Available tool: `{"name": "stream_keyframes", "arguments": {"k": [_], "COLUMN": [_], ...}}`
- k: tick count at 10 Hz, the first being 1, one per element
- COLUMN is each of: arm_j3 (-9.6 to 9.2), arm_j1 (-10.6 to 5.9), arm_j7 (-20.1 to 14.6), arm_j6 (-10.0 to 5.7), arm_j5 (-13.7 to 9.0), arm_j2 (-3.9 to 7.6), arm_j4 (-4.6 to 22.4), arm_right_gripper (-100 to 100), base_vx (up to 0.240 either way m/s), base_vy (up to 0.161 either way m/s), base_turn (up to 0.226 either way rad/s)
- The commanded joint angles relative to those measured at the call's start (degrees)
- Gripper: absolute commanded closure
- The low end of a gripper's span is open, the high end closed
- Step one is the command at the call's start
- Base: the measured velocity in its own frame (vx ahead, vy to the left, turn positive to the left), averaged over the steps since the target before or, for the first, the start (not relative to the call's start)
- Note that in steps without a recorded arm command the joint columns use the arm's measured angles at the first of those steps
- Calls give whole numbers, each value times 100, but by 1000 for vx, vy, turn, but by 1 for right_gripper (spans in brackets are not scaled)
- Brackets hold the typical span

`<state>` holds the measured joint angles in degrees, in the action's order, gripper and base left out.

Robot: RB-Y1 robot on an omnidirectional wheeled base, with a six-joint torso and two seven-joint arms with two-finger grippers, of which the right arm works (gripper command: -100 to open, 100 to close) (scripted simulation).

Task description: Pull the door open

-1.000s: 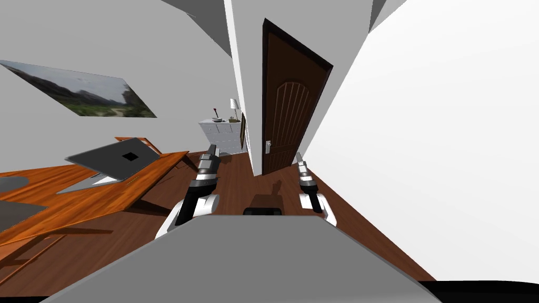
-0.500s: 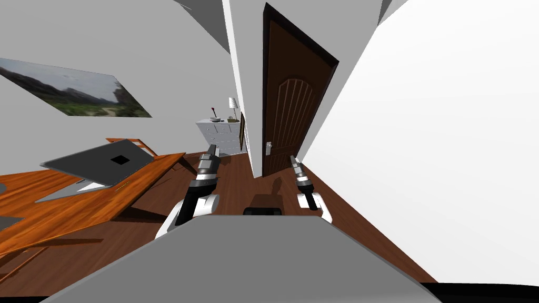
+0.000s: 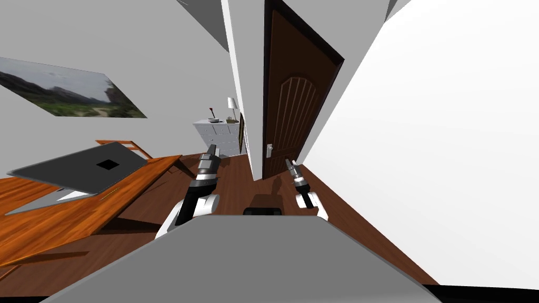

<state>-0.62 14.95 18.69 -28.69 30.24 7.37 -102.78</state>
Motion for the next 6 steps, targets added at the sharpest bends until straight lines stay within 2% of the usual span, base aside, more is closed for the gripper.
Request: {"name": "stream_keyframes", "arguments": {"k": [1, 2, 5, 6], "arm_j3": [-16, -32, -56, -71], "arm_j1": [-69, -137, -233, -297], "arm_j7": [113, 242, 429, 550], "arm_j6": [6, -10, -34, -49], "arm_j5": [150, 316, 555, 711], "arm_j2": [23, 43, 70, 88], "arm_j4": [161, 350, 624, 802], "arm_right_gripper": [-100, -100, -100, -100], "base_vx": [129, 155, 114, 120], "base_vy": [19, 36, 46, 11], "base_turn": [-6, -9, -8, -9]}}
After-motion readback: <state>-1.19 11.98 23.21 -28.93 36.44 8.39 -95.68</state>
